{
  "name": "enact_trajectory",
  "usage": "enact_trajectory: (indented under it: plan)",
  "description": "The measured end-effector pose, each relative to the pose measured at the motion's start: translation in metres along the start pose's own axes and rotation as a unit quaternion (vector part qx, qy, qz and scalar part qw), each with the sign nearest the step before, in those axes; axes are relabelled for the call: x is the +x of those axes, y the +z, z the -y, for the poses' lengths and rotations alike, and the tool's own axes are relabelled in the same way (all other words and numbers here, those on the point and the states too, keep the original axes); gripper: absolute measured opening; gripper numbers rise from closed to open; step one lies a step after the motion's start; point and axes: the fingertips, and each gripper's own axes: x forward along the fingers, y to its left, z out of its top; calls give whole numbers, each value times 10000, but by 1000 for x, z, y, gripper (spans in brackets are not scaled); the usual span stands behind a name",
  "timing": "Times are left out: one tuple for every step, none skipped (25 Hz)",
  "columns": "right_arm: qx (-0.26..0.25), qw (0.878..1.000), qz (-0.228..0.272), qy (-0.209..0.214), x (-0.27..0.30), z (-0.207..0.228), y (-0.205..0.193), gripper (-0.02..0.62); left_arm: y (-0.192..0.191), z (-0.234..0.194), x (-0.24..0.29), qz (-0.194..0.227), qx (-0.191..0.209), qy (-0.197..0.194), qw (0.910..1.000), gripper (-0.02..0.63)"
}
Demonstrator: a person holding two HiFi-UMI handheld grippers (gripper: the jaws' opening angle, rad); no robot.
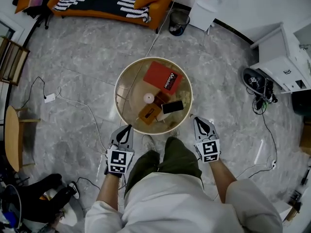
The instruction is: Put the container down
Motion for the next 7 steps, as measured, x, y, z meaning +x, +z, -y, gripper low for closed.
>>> enact_trajectory:
  plan:
    - [-16, 10000, 2, 14, 0, -1, 2, 21, 1, -1, -3, 6, 9, 16, 10000, 8]
    - [-28, 10000, 1, 28, 0, -3, 4, 21, 2, -1, -6, 8, 12, 28, 10000, 8]
    - [-35, 10000, -2, 41, -1, -5, 6, 21, 2, -1, -10, 4, 12, 33, 10000, 8]
    - [-39, 10000, -8, 51, -3, -6, 9, 21, 3, -1, -14, -2, 10, 36, 10000, 8]
    - [-46, 10000, -19, 59, -5, -8, 12, 21, 3, 1, -19, -11, 5, 35, 10000, 8]
    - [-55, 10000, -30, 67, -7, -9, 14, 21, 3, 2, -23, -21, -1, 32, 10000, 8]
    - [-63, 9999, -42, 76, -10, -10, 17, 21, 3, 4, -28, -31, -8, 29, 10000, 8]
